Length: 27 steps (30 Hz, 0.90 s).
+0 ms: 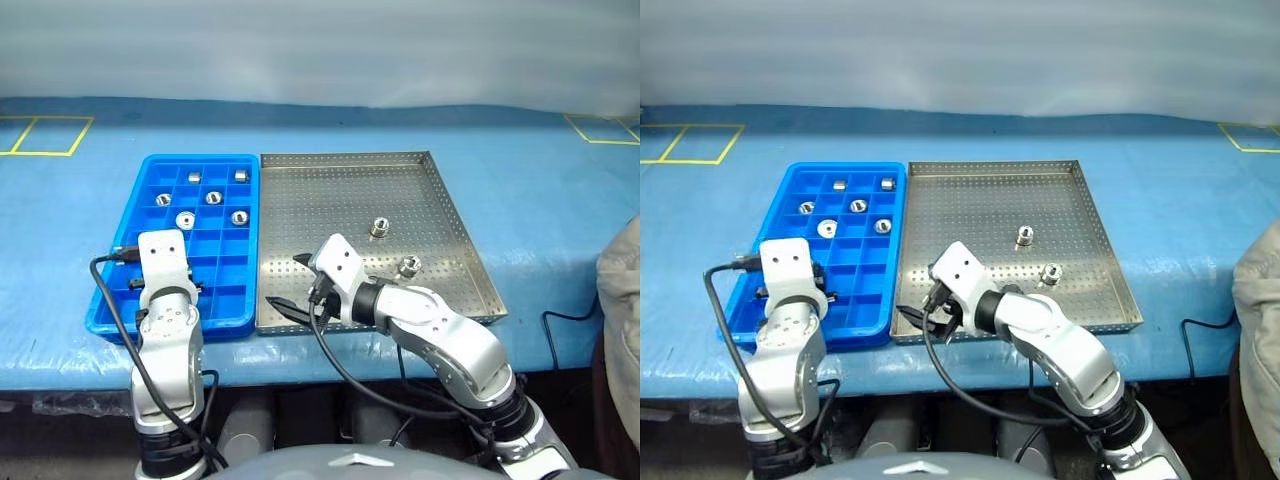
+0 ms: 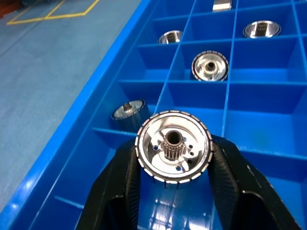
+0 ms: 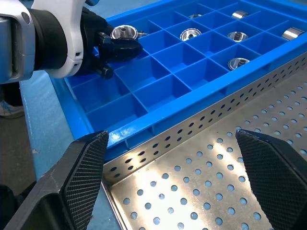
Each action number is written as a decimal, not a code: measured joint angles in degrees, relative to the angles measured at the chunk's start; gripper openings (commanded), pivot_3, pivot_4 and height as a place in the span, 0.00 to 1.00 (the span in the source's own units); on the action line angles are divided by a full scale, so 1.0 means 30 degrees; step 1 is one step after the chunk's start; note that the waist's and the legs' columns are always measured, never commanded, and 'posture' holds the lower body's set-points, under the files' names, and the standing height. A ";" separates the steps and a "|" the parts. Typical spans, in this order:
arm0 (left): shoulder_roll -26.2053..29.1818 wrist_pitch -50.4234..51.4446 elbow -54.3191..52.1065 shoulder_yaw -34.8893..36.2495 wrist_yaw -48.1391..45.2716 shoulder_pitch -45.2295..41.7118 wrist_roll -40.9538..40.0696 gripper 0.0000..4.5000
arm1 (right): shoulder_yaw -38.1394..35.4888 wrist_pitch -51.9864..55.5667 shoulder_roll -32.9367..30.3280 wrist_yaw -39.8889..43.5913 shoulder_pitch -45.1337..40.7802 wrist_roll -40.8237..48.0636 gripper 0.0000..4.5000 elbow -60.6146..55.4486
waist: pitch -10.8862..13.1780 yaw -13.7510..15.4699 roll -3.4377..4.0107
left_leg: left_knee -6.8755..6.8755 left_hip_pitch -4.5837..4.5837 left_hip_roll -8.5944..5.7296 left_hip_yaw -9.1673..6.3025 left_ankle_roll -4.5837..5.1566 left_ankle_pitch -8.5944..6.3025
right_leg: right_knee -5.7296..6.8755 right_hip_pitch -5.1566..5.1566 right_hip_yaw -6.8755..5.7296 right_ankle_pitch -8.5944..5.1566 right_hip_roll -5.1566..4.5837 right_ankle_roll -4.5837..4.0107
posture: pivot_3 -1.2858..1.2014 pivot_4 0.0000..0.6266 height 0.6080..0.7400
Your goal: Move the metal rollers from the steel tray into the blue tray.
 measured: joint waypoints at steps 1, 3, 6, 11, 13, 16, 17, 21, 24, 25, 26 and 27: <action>-0.0111 0.0195 0.0003 0.0081 0.0004 0.0036 0.0000 0.37 | -0.0003 0.0000 0.0019 -0.0007 0.0016 -0.0034 1.00 -0.0008 | 0.0000 -0.0003 0.0000 | 0.0001 0.0001 0.0001 -0.0001 0.0000 0.0000 | 0.0001 -0.0002 -0.0004 -0.0003 0.0000 -0.0003 | 0.55 0.24 1.00; -0.0166 0.0441 -0.0045 0.0101 0.0033 0.0005 0.0039 0.37 | -0.0007 0.0000 0.0010 -0.0021 0.0096 -0.0098 1.00 -0.0045 | -0.0002 -0.0026 0.0004 | 0.0000 0.0011 0.0001 0.0003 -0.0001 0.0000 | 0.0001 0.0006 -0.0002 -0.0006 -0.0001 -0.0006 | 0.54 0.24 1.00; -0.0180 0.0507 -0.0086 0.0146 0.0225 -0.0101 0.0155 0.67 | -0.0105 0.0005 -0.0053 -0.0202 0.0388 -0.0198 1.00 -0.0190 | -0.0002 -0.0064 0.0004 | 0.0000 0.0011 0.0003 0.0003 -0.0001 0.0000 | 0.0000 0.0005 -0.0001 -0.0008 -0.0003 -0.0007 | 0.54 0.24 1.00; -0.0064 -0.0603 -0.0010 -0.0440 -0.0228 -0.1506 -0.0569 0.89 | -0.1259 0.0102 -0.0382 -0.0860 0.1418 -0.0241 1.00 -0.0862 | 0.0000 -0.0027 -0.0002 | 0.0013 -0.0016 -0.0008 0.0006 0.0008 -0.0006 | -0.0013 0.0002 -0.0010 -0.0007 -0.0032 -0.0009 | 0.51 0.24 1.00; 0.0007 -0.1034 0.0135 -0.1161 -0.1056 -0.2275 -0.1133 0.89 | -0.1935 0.0296 -0.0643 -0.1223 0.2170 -0.0244 1.00 -0.1462 | -0.0001 -0.0089 -0.0003 | 0.0014 -0.0021 -0.0016 0.0014 0.0026 -0.0018 | -0.0018 -0.0002 -0.0009 -0.0003 -0.0042 -0.0016 | 0.50 0.24 1.00; 0.0700 -0.1415 0.0806 -0.2445 -0.3486 -0.3429 -0.2787 0.89 | -0.2999 0.0825 -0.0928 -0.1751 0.3587 -0.0205 1.00 -0.2439 | -0.0001 -0.0246 0.0000 | 0.0009 -0.0027 -0.0015 0.0028 0.0043 -0.0033 | -0.0020 -0.0014 -0.0005 0.0002 -0.0041 -0.0051 | 0.49 0.24 1.00; 0.0921 -0.1314 0.1038 -0.2819 -0.4507 -0.3716 -0.3576 0.89 | -0.3380 0.0955 -0.1049 -0.1940 0.4085 -0.0191 1.00 -0.2820 | 0.0000 -0.0414 0.0005 | 0.0008 -0.0027 -0.0010 0.0040 0.0047 -0.0042 | -0.0018 -0.0019 -0.0003 -0.0002 -0.0040 -0.0059 | 0.48 0.24 1.00; 0.2594 0.0177 0.2100 -0.4355 -0.8852 -0.4857 -0.6865 0.89 | -0.5080 0.1491 -0.1459 -0.2688 0.6641 -0.0206 1.00 -0.4259 | -0.0004 -0.0924 0.0013 | -0.0001 -0.0020 -0.0004 0.0037 0.0048 -0.0049 | -0.0006 -0.0026 0.0003 -0.0046 -0.0013 -0.0037 | 0.46 0.24 1.00; 0.4093 0.1431 0.2799 -0.5455 -1.1156 -0.5650 -0.8596 0.89 | -0.5804 0.1797 -0.1444 -0.3224 0.7877 -0.0209 1.00 -0.4873 | 0.0002 -0.1434 0.0034 | 0.0007 0.0001 0.0015 0.0055 0.0047 -0.0048 | 0.0002 -0.0026 0.0021 -0.0050 0.0010 -0.0028 | 0.44 0.24 1.00; 0.4487 0.1591 0.2993 -0.5790 -1.1608 -0.5891 -0.8900 0.89 | -0.5918 0.1820 -0.1425 -0.3329 0.8097 -0.0208 1.00 -0.5016 | 0.0002 -0.1579 0.0037 | 0.0008 0.0010 0.0014 0.0053 0.0047 -0.0047 | 0.0007 -0.0019 0.0023 -0.0049 0.0010 -0.0026 | 0.44 0.24 1.00; 0.5069 0.1681 0.3195 -0.6313 -1.2183 -0.6229 -0.9218 0.89 | -0.6026 0.1893 -0.1383 -0.3466 0.8349 -0.0208 1.00 -0.5260 | 0.0002 -0.1705 0.0039 | 0.0010 0.0022 0.0014 0.0059 0.0047 -0.0047 | 0.0016 -0.0018 0.0032 -0.0050 0.0012 -0.0024 | 0.43 0.24 1.00; 0.5528 0.1694 0.3373 -0.6663 -1.2581 -0.6481 -0.9440 0.89 | -0.6068 0.1974 -0.1335 -0.3603 0.8453 -0.0208 1.00 -0.5408 | 0.0000 -0.1829 0.0041 | 0.0010 0.0031 0.0015 0.0057 0.0046 -0.0047 | 0.0017 -0.0015 0.0034 -0.0050 0.0017 -0.0024 | 0.43 0.24 1.00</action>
